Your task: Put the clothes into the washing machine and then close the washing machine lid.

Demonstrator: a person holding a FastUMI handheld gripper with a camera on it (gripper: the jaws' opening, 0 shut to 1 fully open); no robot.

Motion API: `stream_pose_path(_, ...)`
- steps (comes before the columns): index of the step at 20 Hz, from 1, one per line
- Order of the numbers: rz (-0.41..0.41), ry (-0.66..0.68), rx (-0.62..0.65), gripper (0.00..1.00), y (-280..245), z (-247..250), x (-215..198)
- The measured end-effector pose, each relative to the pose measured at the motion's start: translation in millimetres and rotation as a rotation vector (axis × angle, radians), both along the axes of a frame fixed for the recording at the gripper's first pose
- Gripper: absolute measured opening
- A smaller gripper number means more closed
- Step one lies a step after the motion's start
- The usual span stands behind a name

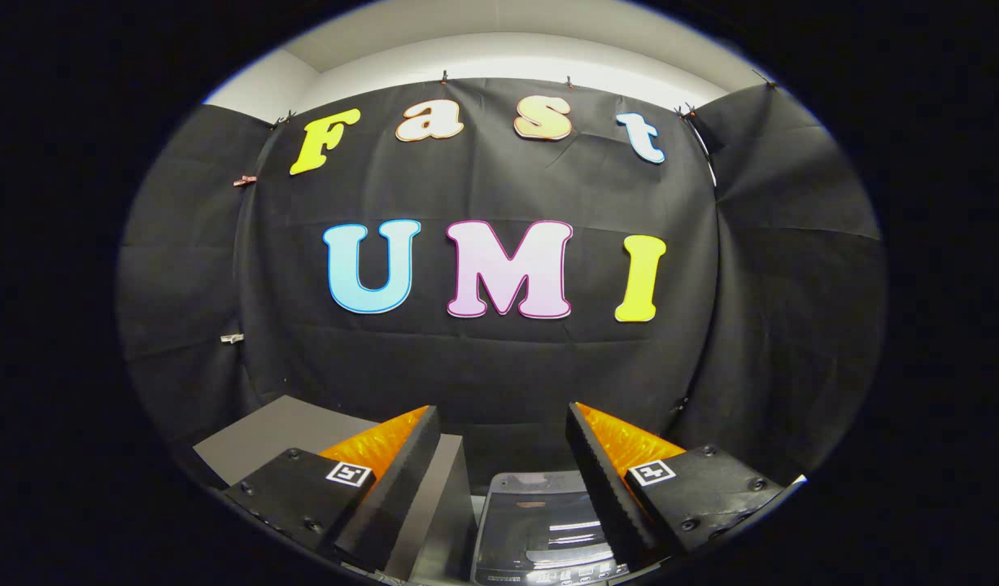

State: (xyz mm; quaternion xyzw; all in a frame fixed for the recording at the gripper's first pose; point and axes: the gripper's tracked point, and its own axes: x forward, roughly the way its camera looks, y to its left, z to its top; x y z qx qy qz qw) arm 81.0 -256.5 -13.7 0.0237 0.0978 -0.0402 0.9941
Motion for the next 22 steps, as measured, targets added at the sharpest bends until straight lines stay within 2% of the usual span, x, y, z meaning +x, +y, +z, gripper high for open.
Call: stream_pose_path(22, 0.034, 0.006, 0.005, 0.99, 16, 1, 9)
